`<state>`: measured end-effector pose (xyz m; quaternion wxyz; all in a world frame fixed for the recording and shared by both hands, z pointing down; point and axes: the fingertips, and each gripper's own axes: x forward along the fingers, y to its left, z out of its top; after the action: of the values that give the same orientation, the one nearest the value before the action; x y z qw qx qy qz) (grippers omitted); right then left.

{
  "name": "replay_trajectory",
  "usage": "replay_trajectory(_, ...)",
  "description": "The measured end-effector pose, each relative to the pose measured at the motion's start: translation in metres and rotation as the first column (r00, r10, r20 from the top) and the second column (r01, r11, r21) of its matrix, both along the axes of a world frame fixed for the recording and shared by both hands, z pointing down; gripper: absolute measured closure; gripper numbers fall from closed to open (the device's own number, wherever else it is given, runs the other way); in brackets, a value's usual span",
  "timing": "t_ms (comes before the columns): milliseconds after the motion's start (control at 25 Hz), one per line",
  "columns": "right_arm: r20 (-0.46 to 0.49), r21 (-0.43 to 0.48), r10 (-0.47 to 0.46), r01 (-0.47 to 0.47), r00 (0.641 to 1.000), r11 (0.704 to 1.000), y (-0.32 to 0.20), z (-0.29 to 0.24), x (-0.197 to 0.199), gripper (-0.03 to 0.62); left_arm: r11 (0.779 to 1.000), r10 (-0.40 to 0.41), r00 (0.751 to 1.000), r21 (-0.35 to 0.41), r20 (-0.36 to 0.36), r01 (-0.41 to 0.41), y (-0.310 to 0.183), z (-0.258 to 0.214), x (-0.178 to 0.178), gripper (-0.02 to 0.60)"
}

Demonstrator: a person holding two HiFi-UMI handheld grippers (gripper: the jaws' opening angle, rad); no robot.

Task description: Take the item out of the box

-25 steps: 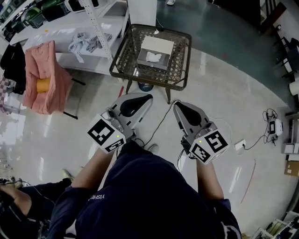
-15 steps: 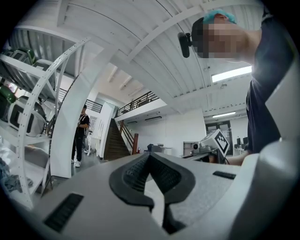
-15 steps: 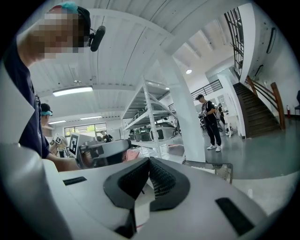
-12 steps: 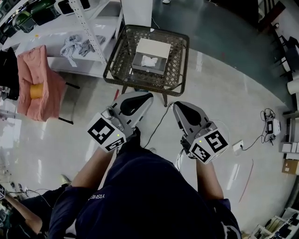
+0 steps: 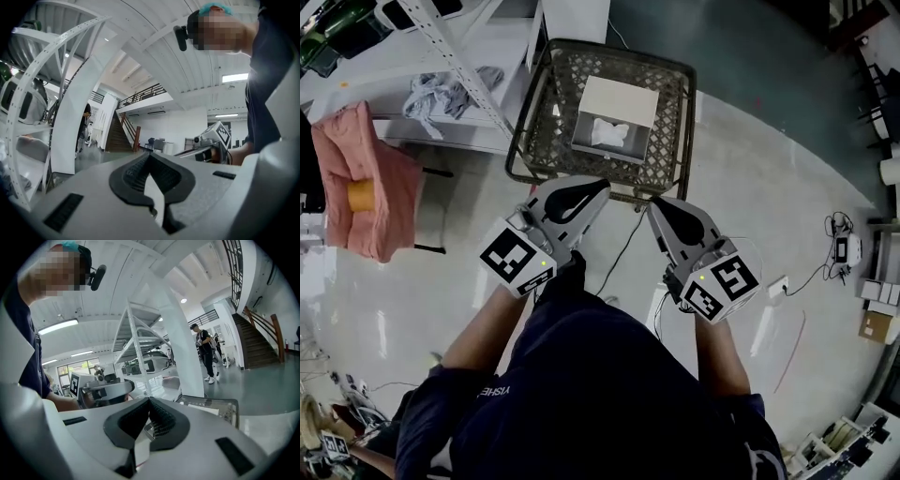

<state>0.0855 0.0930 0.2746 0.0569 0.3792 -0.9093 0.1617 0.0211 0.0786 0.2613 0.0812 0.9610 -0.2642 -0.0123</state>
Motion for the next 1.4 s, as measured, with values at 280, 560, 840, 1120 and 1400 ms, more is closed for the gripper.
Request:
replay_trajectory(280, -0.029, -0.037, 0.014, -0.015, 0.999, 0.999, -0.078, 0.016, -0.036, 0.572, 0.998, 0.03, 0.999, -0.052, 0.026, -0.029, -0.076, 0.028, -0.032, 0.575)
replay_trajectory(560, -0.038, -0.094, 0.059, -0.062, 0.998, 0.994, -0.137, 0.043, -0.049, 0.572, 0.997, 0.049, 0.998, -0.061, 0.046, -0.046, -0.135, 0.042, -0.052, 0.575)
replay_trajectory(840, -0.071, -0.167, 0.062, -0.073, 0.996, 0.983, -0.172, 0.084, -0.052, 0.572, 0.99, 0.062, 0.996, -0.13, 0.068, -0.052, -0.164, 0.078, -0.06, 0.575)
replay_trajectory(1120, -0.114, -0.23, 0.011, -0.037, 0.993, 0.973, -0.201, 0.125, -0.051, 0.572, 0.977, 0.054, 0.995, -0.211, 0.089, -0.034, -0.184, 0.117, -0.052, 0.575)
replay_trajectory(1400, -0.187, -0.266, -0.071, 0.019, 0.98, 0.964, -0.236, 0.181, -0.043, 0.572, 0.964, 0.023, 0.993, -0.264, 0.115, 0.009, -0.216, 0.163, -0.04, 0.575)
